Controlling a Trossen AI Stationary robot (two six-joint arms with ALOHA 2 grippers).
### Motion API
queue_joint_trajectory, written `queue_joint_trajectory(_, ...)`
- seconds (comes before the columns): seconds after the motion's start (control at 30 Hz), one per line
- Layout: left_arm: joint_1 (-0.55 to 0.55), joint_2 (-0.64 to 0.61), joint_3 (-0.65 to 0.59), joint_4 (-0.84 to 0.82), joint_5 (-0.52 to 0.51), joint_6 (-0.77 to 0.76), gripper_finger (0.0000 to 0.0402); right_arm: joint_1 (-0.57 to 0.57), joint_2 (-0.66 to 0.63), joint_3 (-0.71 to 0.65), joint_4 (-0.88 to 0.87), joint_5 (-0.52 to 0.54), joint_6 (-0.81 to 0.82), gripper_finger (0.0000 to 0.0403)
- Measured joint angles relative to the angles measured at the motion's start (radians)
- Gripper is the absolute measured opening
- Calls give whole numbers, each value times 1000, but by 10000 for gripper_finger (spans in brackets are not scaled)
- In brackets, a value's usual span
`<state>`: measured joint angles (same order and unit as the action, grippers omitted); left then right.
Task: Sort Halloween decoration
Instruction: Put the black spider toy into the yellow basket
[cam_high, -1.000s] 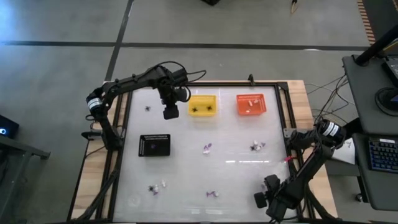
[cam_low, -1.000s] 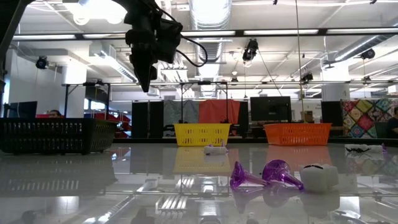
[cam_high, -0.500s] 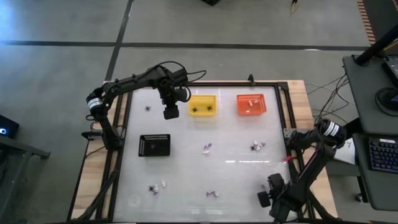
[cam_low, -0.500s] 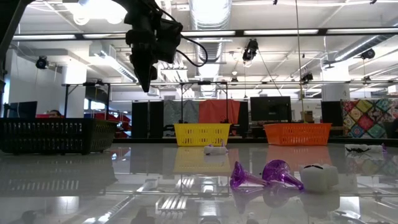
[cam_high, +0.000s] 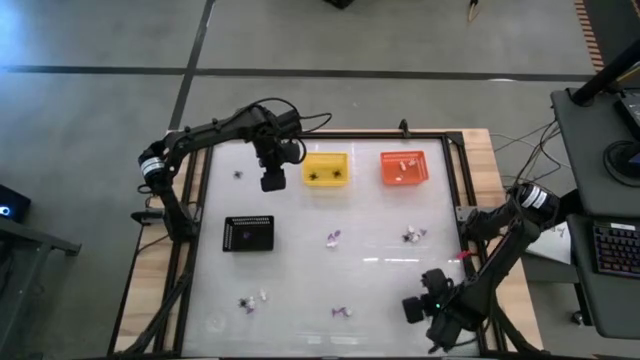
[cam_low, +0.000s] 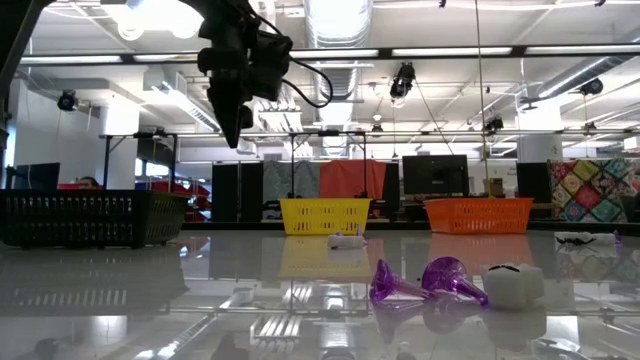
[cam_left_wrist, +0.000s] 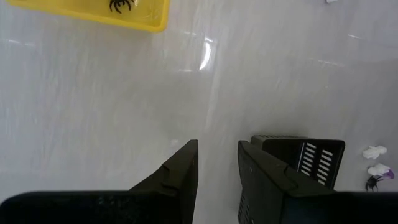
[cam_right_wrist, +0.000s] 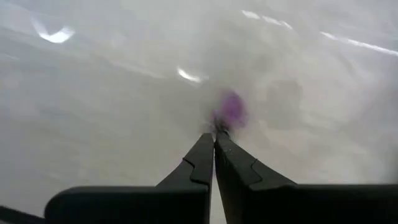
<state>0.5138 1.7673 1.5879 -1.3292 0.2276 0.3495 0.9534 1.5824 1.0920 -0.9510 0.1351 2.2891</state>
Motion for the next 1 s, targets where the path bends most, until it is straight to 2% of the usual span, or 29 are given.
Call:
queue_joint_trajectory(0.1, 10, -5, 0, -12, -1, 11, 95, -43, -28, 0, -3, 100, -63, 9)
queue_joint_trajectory(0.2, 22, -10, 0, -11, -2, 20, 95, -80, -59, 0, -15, 156, -123, 9)
queue_joint_trajectory(0.4, 45, -14, 0, -11, -2, 34, 95, -103, -83, 0, -15, 171, -176, 9)
queue_joint_trajectory(0.63, 51, -14, 0, -10, -2, 56, 95, -91, -52, 0, 13, -57, -129, 14)
queue_joint_trajectory(0.9, 51, -14, 0, -7, -2, 57, 95, -78, 7, -2, 76, -167, -122, 78)
queue_joint_trajectory(1.0, 51, -14, 0, -7, -1, 60, 95, -74, 6, -9, 74, -168, -77, 110)
